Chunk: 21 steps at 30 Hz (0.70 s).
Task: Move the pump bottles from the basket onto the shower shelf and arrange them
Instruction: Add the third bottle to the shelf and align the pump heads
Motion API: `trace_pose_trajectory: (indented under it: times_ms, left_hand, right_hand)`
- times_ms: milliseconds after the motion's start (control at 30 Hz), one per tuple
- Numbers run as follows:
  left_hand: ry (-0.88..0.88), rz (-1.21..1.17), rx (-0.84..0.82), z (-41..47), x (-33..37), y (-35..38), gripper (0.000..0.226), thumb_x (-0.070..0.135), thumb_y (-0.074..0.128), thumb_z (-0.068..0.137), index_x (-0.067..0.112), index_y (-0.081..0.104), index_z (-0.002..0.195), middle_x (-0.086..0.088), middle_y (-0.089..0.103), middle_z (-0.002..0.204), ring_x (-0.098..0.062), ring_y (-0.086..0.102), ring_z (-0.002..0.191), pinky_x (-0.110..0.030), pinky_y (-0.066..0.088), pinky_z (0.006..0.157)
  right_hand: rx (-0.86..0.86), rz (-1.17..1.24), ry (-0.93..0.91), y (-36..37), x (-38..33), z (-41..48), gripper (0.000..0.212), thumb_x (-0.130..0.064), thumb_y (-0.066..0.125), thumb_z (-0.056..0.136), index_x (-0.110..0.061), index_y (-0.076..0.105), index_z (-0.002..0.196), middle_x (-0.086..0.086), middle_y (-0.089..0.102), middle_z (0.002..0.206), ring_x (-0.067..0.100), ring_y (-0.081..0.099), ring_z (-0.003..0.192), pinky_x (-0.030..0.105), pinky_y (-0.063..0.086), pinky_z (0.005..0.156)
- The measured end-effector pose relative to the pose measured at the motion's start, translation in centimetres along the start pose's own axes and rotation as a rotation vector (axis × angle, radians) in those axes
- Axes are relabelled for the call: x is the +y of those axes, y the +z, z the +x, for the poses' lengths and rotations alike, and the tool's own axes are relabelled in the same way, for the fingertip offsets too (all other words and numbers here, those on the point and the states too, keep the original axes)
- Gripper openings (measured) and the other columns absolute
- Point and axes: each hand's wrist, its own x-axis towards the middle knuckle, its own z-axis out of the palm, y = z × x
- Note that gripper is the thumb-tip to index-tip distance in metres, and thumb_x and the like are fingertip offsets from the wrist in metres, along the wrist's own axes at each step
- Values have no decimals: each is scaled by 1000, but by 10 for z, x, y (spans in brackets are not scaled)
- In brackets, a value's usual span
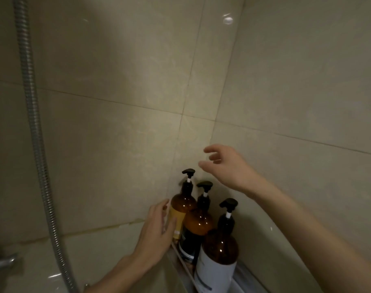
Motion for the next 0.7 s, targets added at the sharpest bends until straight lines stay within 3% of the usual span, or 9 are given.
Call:
trace_pose_trajectory:
  times_ms: [67,200,300,400,500,567,700]
  left_hand:
    - [8,-49,23,-12,1,1,36,37,54,91,48,36,121,28,44,115,12,48,107,-3,41,77]
    - [-13,-67,-38,-25,8,13,49,32,66,83,35,42,125,16,50,112,5,51,102,-10,41,79]
    - [-32,-97,-78,-32,15,20,59,28,73,78,39,40,125,25,47,111,9,50,101,-10,40,80]
    - [-66,-130,-84,-36,20,25,69,21,78,72,47,36,120,32,45,109,19,46,96,-7,37,81]
    - [-118,-137,-71,-36,21,30,73,17,78,71,42,37,127,21,47,115,10,46,101,-17,37,93]
    - [-158,-151,-78,-35,22,32,76,15,77,72,33,38,135,13,48,122,-2,47,111,-27,39,99]
    - [-180,-202,-95,-34,22,31,77,7,75,73,27,38,138,9,49,125,-2,47,112,-27,40,100]
  right_hand:
    - [233,185,-59,-1,4,-42,41,-36,59,87,-29,49,126,-8,57,122,4,53,109,20,43,85]
    - [548,502,42,34,33,-135,44,-20,64,84,-39,48,121,-16,54,126,0,50,116,23,42,95]
    - [436,597,298,66,58,-169,68,2,68,77,-28,40,131,-1,47,139,13,44,124,32,39,103]
    - [193,531,464,86,76,-171,90,-7,75,74,-15,21,145,7,33,149,20,36,132,41,28,111]
    - [120,391,440,101,85,-168,90,-22,79,69,-26,27,142,-4,43,143,11,42,128,36,32,110]
    - [154,418,397,108,91,-169,83,-18,80,64,-38,34,131,-9,53,132,6,49,119,33,39,104]
    - [216,466,407,121,103,-168,88,-23,83,56,-34,40,131,-11,57,121,3,55,109,30,46,97]
